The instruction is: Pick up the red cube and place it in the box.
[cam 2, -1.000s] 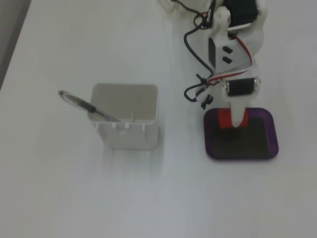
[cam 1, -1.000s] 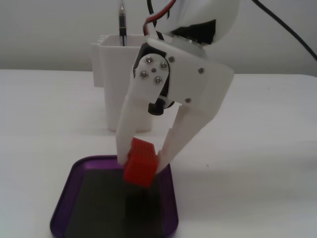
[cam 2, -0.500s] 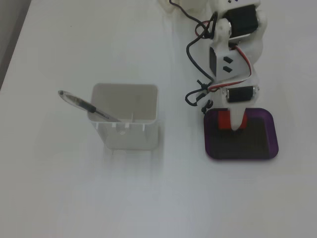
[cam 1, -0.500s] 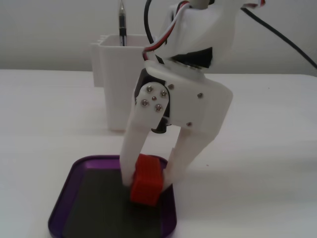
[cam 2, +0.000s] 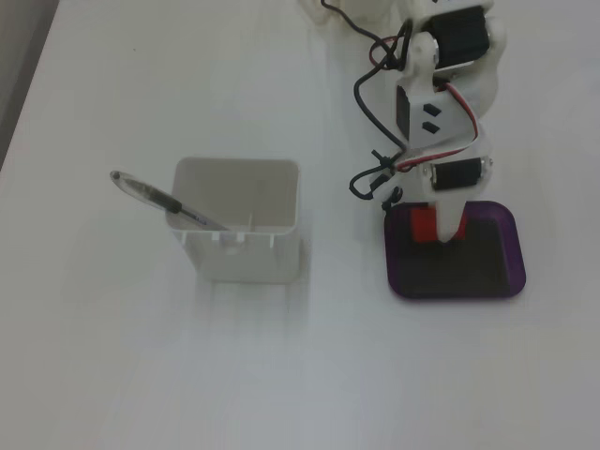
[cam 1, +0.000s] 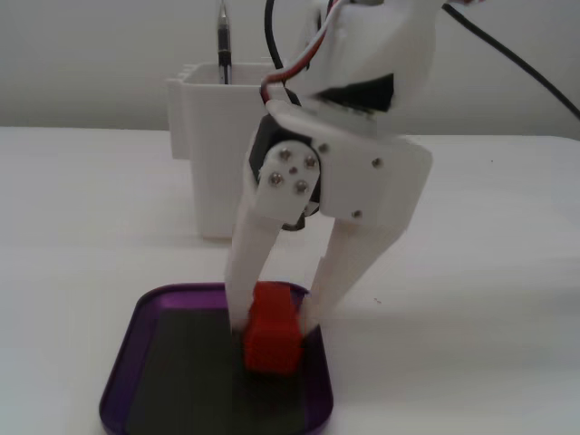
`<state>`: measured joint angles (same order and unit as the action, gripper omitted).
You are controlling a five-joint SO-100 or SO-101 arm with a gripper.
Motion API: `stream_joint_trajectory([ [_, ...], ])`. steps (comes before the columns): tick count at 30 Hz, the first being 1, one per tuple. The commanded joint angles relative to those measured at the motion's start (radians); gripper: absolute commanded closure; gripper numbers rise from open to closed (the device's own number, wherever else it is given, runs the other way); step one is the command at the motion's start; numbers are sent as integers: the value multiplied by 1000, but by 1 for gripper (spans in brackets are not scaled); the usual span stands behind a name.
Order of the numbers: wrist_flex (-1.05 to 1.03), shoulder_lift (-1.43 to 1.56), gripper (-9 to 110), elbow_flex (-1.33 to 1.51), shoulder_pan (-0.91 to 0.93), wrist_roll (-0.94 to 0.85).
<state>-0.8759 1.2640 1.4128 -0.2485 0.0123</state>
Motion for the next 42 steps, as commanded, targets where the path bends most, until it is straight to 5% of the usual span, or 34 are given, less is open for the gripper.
stream_joint_trajectory([
  [1, -29, 138, 87, -20, 3, -6],
  [21, -382, 673, 85, 35, 5, -9],
  [33, -453, 1190, 85, 566, 100, -129],
  [42, -258, 1529, 85, 1026, 313, -129],
])
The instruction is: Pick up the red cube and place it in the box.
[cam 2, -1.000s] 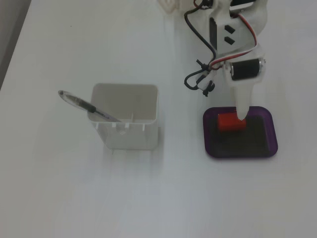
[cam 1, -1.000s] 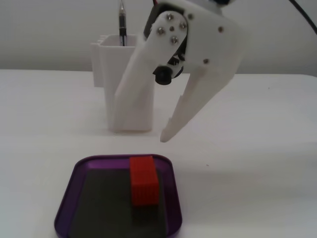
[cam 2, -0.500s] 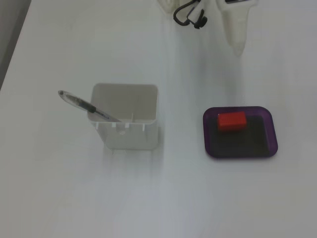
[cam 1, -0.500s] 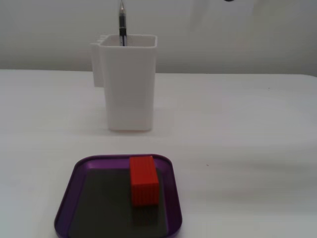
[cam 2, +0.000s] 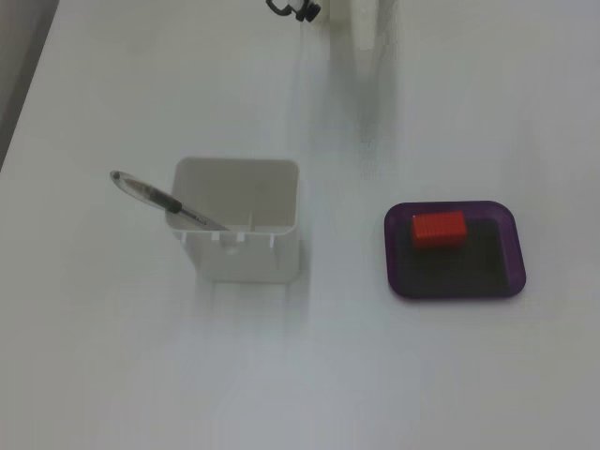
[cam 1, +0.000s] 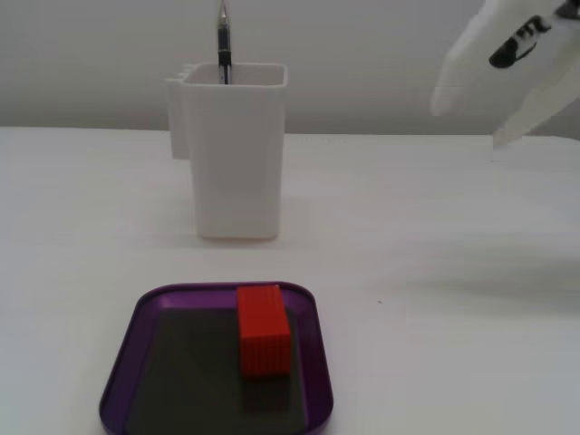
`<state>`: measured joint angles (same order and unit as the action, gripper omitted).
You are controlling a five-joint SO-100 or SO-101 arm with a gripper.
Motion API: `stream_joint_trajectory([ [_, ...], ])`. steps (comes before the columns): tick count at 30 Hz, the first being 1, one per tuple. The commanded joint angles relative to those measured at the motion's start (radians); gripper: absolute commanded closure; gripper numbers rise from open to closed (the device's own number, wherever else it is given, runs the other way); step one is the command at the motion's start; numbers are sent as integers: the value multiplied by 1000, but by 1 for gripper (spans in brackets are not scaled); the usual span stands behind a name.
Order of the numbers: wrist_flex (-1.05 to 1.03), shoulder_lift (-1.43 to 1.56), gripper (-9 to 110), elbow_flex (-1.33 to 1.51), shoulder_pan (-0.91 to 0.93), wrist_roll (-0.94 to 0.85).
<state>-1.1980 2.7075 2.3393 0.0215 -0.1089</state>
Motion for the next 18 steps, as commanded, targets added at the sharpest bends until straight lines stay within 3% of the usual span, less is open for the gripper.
stream_joint_trajectory([
  [1, 86, 117, 84, 146, 54, -8],
  [18, 60, 594, 85, 629, 57, 12],
])
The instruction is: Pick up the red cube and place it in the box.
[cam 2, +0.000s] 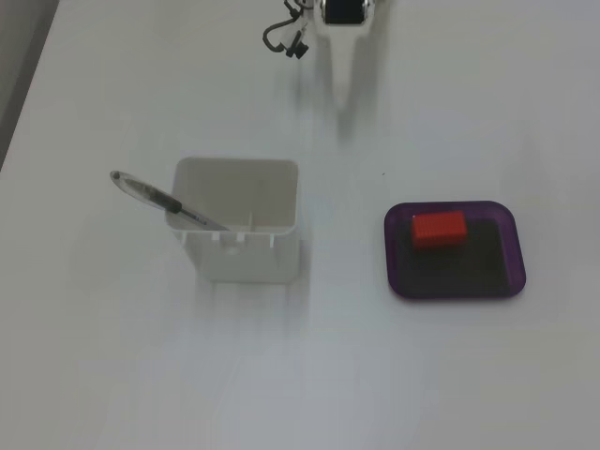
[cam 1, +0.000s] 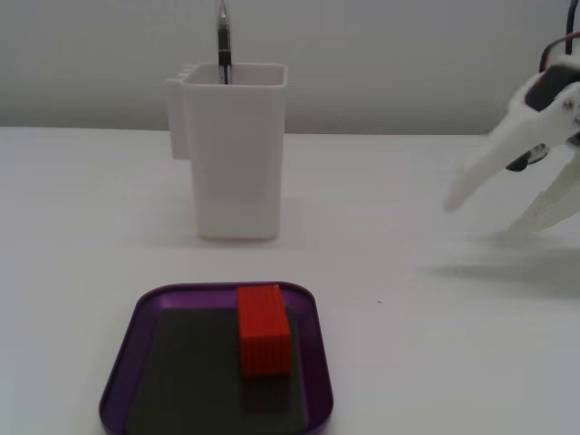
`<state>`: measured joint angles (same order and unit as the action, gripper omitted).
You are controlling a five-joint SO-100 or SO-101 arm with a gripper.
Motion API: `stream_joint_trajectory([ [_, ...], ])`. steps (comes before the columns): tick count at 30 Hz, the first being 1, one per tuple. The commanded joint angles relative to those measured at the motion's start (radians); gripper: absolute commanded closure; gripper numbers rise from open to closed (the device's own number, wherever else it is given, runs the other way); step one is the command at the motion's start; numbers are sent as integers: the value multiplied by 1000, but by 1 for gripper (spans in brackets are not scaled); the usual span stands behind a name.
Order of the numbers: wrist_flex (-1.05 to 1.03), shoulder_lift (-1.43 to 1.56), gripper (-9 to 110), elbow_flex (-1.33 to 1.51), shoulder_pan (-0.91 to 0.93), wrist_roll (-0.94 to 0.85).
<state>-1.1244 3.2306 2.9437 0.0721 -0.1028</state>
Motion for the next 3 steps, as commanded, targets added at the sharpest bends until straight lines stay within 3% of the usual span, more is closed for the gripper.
stream_joint_trajectory([
  [1, -17, 100, 85, 38, 8, 6],
  [3, -48, 156, 85, 60, 9, 6],
])
